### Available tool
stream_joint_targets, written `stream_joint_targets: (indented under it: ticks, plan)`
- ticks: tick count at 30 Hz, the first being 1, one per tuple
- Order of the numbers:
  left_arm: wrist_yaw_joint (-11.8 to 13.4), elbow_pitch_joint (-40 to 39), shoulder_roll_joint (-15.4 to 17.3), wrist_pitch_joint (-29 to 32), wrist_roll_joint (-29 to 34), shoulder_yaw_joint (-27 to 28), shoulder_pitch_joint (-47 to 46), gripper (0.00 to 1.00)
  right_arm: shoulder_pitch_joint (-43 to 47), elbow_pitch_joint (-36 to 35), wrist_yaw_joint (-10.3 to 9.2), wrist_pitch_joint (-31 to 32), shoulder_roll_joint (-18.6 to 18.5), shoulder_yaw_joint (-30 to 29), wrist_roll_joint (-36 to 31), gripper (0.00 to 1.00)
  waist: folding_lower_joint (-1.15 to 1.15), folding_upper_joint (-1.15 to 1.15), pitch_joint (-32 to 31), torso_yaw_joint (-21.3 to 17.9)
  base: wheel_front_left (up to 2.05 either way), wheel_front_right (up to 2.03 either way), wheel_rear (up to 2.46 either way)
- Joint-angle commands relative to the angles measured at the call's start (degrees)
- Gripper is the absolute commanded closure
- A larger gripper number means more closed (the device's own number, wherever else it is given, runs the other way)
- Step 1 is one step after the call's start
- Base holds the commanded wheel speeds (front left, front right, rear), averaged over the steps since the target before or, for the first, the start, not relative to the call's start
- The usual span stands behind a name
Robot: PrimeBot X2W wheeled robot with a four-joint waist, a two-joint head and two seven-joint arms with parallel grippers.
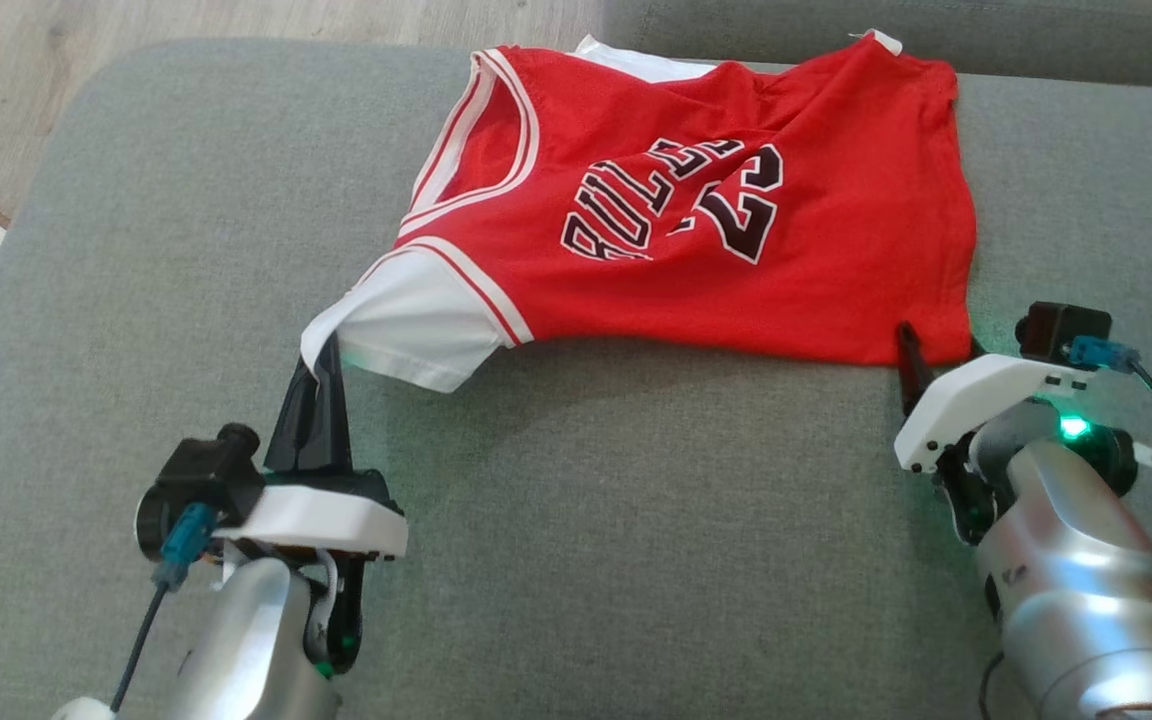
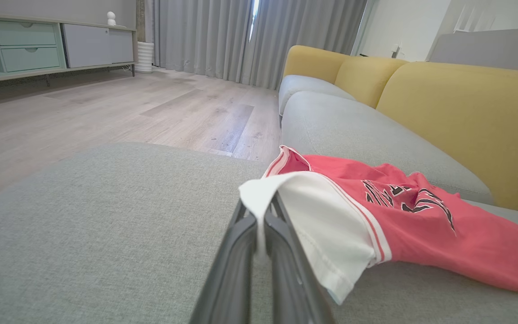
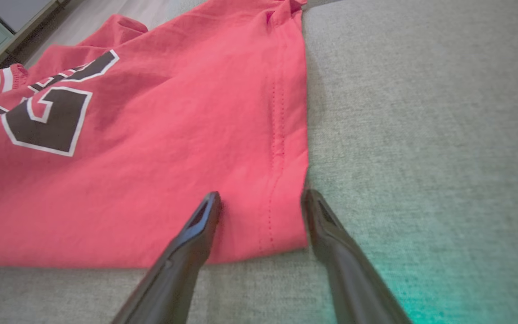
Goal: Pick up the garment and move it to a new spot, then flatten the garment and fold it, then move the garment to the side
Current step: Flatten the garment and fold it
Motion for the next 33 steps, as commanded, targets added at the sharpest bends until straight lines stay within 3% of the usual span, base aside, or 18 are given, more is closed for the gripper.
stream_joint_targets:
  ticks: [1, 10, 16, 26, 33]
  plan:
    - [-0.1, -1.7, 0.5, -0.7, 0.6, 1.8, -2.1, 1.0, -0.6, 0.8, -0.04, 0.5, 0.9, 2.3, 0.3, 1.0, 0.0, 0.0, -0.1, 0.0, 0.0, 0.0, 0.0]
    - [-0.5, -1.5, 0.4, -0.7, -2.2, 4.3, -1.5, 1.0, -0.7, -1.4, -0.04, -6.5, 0.9, 12.0, 9.4, 1.0, 0.0, 0.0, -2.7, -2.0, 0.0, 0.0, 0.0]
    - [-1.8, -5.1, 0.7, -0.7, -5.3, 7.5, -1.2, 1.0, 0.3, -8.7, -0.04, -10.4, 0.8, 16.8, 13.4, 1.0, 0.0, 0.0, -6.2, -4.6, 0.0, 0.0, 0.0]
    - [-3.1, -20.0, 0.9, 0.0, -10.7, 10.5, -2.4, 1.0, 3.1, -27.9, -0.04, -11.6, -5.1, 20.2, 15.0, 1.0, 0.0, 0.0, -12.3, -7.2, 0.0, 0.0, 0.0]
    - [-0.3, -37.2, 0.8, 4.1, -14.1, 11.9, -5.1, 1.0, 6.2, -45.7, -0.04, -6.2, -8.8, 18.1, 15.0, 1.0, 0.0, 0.0, -13.8, -8.8, 0.0, 0.0, 0.0]
